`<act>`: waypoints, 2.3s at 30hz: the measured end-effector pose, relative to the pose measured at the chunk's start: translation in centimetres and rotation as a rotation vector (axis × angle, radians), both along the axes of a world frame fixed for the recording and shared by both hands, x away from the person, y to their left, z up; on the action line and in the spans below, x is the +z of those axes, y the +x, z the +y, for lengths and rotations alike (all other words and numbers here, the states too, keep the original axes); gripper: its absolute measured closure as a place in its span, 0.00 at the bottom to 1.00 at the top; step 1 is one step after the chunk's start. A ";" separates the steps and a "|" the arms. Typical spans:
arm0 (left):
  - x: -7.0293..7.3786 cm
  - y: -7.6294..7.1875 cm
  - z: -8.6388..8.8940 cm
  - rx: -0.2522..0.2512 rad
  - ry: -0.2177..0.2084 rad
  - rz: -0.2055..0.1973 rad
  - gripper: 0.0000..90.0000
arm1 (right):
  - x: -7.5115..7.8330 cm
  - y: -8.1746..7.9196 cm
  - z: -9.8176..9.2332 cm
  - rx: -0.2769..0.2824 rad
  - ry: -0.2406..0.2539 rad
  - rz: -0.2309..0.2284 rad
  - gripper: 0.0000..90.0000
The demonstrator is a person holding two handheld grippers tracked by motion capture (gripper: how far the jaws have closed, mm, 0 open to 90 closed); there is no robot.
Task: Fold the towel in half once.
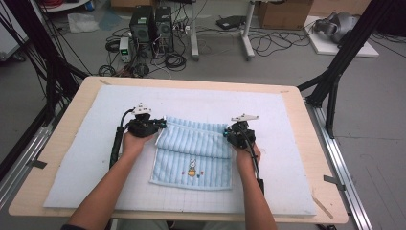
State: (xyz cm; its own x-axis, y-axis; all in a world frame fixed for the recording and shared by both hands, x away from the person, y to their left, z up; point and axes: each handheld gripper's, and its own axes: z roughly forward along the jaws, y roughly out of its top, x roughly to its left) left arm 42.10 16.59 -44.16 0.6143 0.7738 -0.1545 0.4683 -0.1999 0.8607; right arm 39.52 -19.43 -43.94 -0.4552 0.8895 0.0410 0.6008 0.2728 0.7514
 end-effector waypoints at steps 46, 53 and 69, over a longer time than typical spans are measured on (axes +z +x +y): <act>0.5 -0.7 -0.1 -0.086 0.014 -0.007 0.95 | 0.2 -1.0 -2.2 0.035 0.158 0.054 0.61; 1.9 -2.1 0.7 -0.105 -0.072 -0.053 0.95 | 0.2 -1.0 -2.1 0.061 0.148 0.042 0.92; 2.3 -6.8 2.1 -0.173 -0.154 -0.058 0.95 | 2.1 -5.9 -2.5 0.141 0.149 -0.067 0.91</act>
State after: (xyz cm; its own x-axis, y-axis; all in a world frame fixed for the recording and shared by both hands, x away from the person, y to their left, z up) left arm 35.32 18.66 -41.87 0.7472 0.6259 -0.2232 0.3875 -0.1375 0.9116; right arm 33.63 -21.93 -41.82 -0.5812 0.8028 0.1329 0.5117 0.2336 0.8268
